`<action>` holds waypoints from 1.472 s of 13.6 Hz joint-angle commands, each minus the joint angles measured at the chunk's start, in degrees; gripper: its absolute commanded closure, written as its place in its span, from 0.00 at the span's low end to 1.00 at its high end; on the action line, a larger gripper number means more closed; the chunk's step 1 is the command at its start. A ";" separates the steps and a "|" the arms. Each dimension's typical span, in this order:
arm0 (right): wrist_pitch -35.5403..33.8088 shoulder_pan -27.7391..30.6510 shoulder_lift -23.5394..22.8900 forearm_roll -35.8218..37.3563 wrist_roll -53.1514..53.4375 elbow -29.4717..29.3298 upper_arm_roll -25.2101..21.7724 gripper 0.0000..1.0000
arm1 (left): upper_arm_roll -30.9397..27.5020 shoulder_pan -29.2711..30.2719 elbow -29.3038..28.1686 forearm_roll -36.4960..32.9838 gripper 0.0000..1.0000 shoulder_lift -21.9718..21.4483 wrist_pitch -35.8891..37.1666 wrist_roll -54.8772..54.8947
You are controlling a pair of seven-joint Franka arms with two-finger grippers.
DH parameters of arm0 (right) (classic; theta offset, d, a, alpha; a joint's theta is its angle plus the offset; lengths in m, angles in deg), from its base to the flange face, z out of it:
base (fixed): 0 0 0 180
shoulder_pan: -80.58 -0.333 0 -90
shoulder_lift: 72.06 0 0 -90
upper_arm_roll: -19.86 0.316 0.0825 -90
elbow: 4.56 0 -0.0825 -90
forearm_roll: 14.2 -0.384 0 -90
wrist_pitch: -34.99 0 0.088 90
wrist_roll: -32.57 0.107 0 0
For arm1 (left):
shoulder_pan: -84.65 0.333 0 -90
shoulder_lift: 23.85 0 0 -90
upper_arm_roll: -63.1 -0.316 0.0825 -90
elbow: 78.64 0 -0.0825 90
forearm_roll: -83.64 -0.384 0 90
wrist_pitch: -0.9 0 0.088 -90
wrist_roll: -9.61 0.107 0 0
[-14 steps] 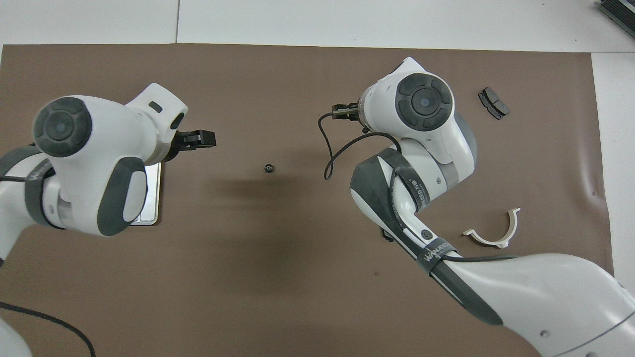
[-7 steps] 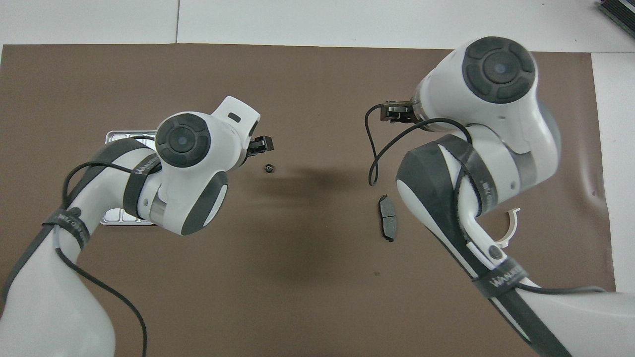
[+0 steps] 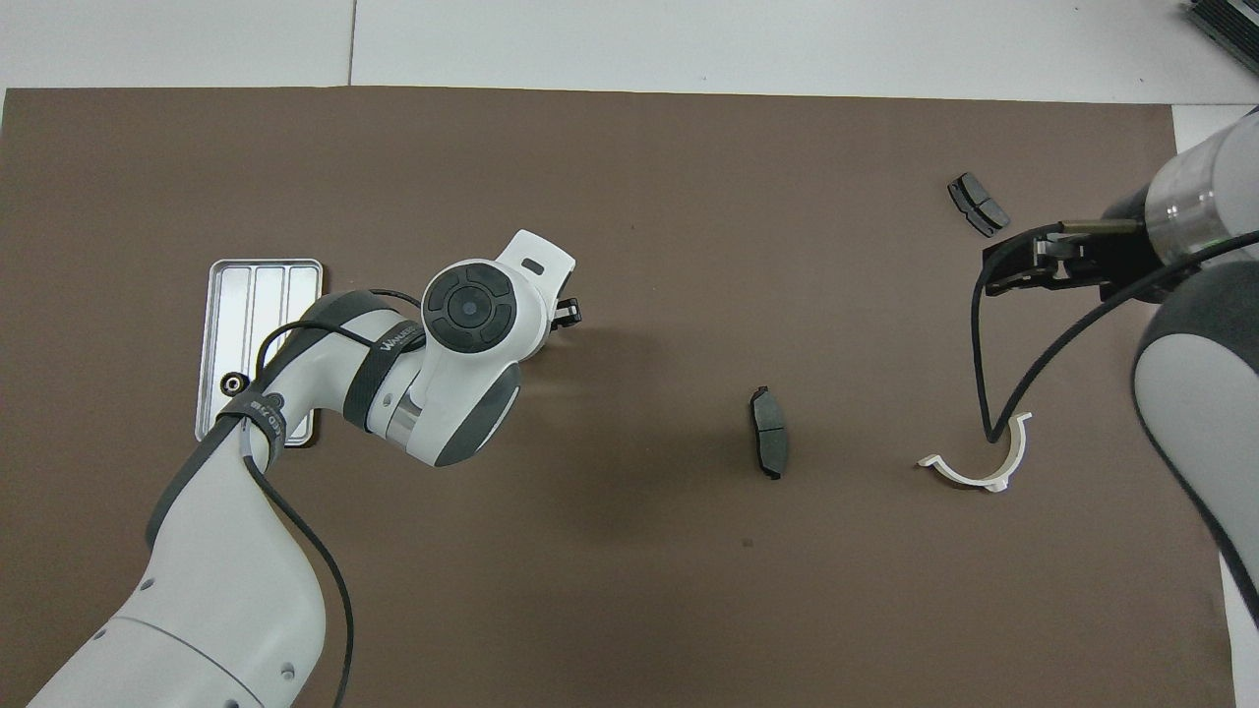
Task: Pick bearing gear from pile to tray
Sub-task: 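Carry the gear to the tray with the left gripper while the right gripper retracts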
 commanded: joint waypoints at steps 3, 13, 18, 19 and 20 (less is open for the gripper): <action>-0.17 -3.85 3.03 -7.91 -7.46 3.45 -11.31 0.00 | -0.40 -0.26 -1.47 -1.42 0.53 -0.21 -2.44 -1.20; -0.08 -7.81 5.23 -5.36 -2.89 6.19 -14.21 0.00 | -0.05 8.93 0.12 -0.28 1.00 -9.76 7.54 11.93; 0.09 -8.43 5.23 -1.84 -2.53 6.19 -14.04 0.00 | -0.04 26.60 -2.60 6.67 1.00 -12.60 9.34 43.56; -0.25 -7.91 5.32 -2.02 -2.71 6.11 -14.12 0.00 | -0.22 28.98 -3.22 6.67 1.00 -12.69 9.08 47.80; -0.08 -7.73 5.32 -2.11 -2.71 6.02 -14.21 0.00 | -0.31 30.31 -3.84 6.67 1.00 -12.34 8.46 49.84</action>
